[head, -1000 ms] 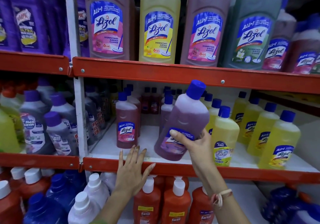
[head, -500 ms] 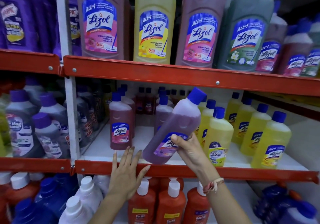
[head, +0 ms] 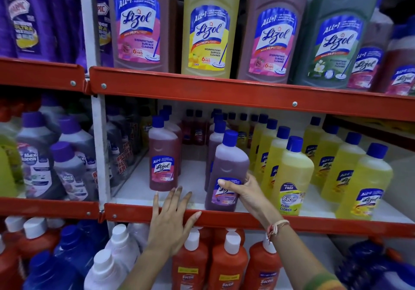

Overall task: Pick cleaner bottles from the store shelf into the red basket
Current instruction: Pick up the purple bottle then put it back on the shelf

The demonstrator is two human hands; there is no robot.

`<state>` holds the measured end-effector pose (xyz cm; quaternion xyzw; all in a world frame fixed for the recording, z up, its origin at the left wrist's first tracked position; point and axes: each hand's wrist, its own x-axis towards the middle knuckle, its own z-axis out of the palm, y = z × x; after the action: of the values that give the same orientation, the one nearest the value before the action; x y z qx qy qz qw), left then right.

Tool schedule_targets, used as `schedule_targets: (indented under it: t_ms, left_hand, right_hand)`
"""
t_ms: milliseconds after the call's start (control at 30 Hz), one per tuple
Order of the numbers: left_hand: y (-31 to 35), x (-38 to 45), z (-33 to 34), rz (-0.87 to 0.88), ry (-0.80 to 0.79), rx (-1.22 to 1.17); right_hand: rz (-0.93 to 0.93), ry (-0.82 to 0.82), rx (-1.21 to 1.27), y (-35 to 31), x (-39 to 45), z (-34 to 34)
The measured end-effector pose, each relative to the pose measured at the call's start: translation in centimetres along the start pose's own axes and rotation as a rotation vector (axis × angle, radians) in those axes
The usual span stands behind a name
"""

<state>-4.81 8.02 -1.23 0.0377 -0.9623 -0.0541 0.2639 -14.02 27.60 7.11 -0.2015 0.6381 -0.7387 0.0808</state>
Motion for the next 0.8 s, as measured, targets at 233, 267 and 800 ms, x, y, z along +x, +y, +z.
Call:
schedule_targets:
  t_ms: [233,267,800]
  left_hand:
    - [0.0,0.0,0.0,-0.003,-0.006,0.012]
    - [0.0,0.0,0.0,-0.005,-0.008,0.009]
    - [6.7,-0.9,-1.6,0.052,0.343,-0.288]
  right_hand:
    - [0.048,-0.019,-0.080,0.0,0.3,0.5]
    - [0.053,-0.019,-0.083,0.0,0.4,0.5]
    - [-0.289,0.152,-0.245,-2.2,-3.8,-3.9]
